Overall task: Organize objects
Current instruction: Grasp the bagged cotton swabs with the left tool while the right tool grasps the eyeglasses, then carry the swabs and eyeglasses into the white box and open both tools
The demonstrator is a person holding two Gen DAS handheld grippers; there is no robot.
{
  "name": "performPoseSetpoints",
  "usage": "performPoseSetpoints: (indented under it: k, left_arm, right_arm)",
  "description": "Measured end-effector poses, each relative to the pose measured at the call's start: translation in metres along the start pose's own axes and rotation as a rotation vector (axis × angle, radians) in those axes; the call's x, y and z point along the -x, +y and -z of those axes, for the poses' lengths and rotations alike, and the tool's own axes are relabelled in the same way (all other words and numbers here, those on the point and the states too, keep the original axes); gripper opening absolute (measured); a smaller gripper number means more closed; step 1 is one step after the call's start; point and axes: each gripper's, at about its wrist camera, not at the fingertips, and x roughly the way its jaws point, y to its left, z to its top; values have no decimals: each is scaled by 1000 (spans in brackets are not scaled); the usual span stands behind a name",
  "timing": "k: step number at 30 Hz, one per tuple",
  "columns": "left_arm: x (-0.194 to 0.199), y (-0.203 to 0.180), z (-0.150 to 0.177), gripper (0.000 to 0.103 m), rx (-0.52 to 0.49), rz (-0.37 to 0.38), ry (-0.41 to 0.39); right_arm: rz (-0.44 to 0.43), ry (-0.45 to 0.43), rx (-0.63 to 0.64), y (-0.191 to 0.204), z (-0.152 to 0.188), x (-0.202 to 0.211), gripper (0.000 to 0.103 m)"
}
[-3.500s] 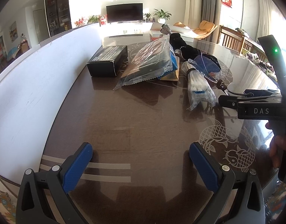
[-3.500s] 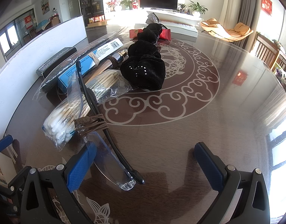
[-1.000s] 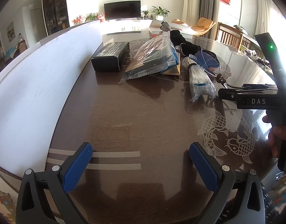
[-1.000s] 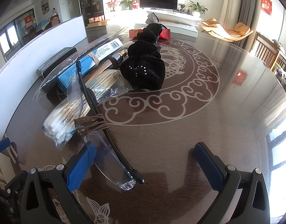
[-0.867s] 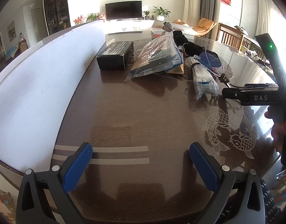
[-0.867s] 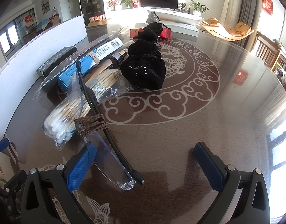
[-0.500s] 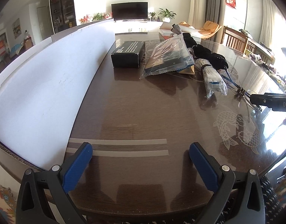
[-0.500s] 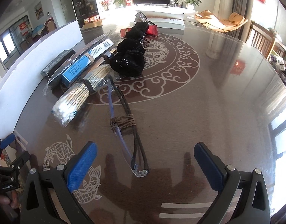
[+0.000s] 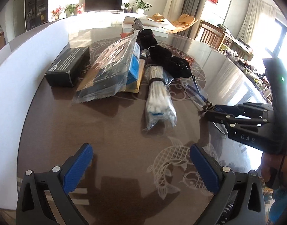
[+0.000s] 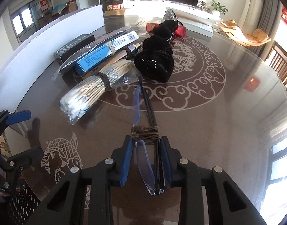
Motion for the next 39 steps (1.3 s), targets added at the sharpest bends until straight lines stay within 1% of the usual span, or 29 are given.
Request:
performPoseSetpoints:
  k: [3,4,5,6,7,8,10,11,13,14,15,16,17,18,19,20,21,22,23,24,26,27,28,30,31,33,35,39]
  left_arm:
    - [-22,-18,-32,103,0,10,13]
    - [-30,-23,-40,103,-5,0,23]
    - [-36,-25,-46,95,-9,-17,31]
    - [-42,-26,-48,60,-15,-31,43]
    - [-47,-26,-47,39,-21,-42,69]
    - [-42,-27,-44,36,-40,-59,41]
    - [-29,-21,-28,35,-45,-21,43]
    - [-19,-17,-16,35,-57,-17,47]
    - [0,-11,8,38,-89,-36,52]
    - [7,-8,17,48,-97,-55,53]
    - [9,-5,21,74,-100,-81,63]
    - [10,-3,23,89,-98,-92,70]
    - [10,0,23,96,-99,-92,58]
    - [8,2,20,96,-99,-103,55]
    - [4,3,16,96,-94,-116,65]
    - [-1,5,12,94,-82,-107,74]
    - [-5,5,7,82,-72,-95,75]
    - [-5,2,3,68,-85,-118,58]
    - [-6,-2,1,37,-114,-139,47]
    - [-5,-4,-1,28,-119,-130,44]
    - [2,3,-1,28,-51,-59,37]
    - [9,7,1,28,-20,-48,26]
    - [18,13,3,28,14,-30,12]
    - [44,28,6,28,91,36,-27]
    - [59,36,6,28,118,50,-47]
    - [93,56,6,28,158,54,-103]
    - [128,80,2,28,189,32,-157]
    - [182,146,-3,28,274,-61,-226]
  right_arm:
    - [26,-1,-43,-14,13,7,30]
    - [30,0,-49,-18,18,10,30]
    - [36,1,-49,-20,22,13,30]
    - [40,3,-49,-23,25,15,30]
    - [44,5,-50,-25,29,18,30]
    - [48,7,-50,-27,32,19,30]
    - [49,10,-52,-29,38,22,30]
    - [45,12,-53,-29,41,24,30]
    - [38,13,-44,-26,45,26,30]
    - [41,11,-36,-24,45,27,30]
    - [49,9,-27,-22,45,27,33]
    - [53,10,-20,-20,43,25,48]
    - [49,17,-14,-19,40,22,58]
    - [39,21,-12,-18,38,19,65]
    - [29,23,-19,-19,36,17,65]
    - [18,30,-30,-20,35,16,65]
    - [14,31,-40,-21,34,15,62]
    - [20,28,-38,-22,33,16,44]
    - [22,27,-39,-24,32,17,31]
    - [16,41,-50,-26,31,17,29]
    - [-34,61,-106,-33,29,19,29]
    - [-73,63,-141,-35,28,22,29]
    - [-109,58,-170,-36,27,26,29]
    - [-176,38,-209,-31,21,36,29]
    - [-210,26,-220,-25,15,41,29]
    - [-276,-4,-225,-9,-3,52,29]
    - [-338,-43,-203,18,-27,64,29]
    - [-474,-118,-113,95,-84,83,29]
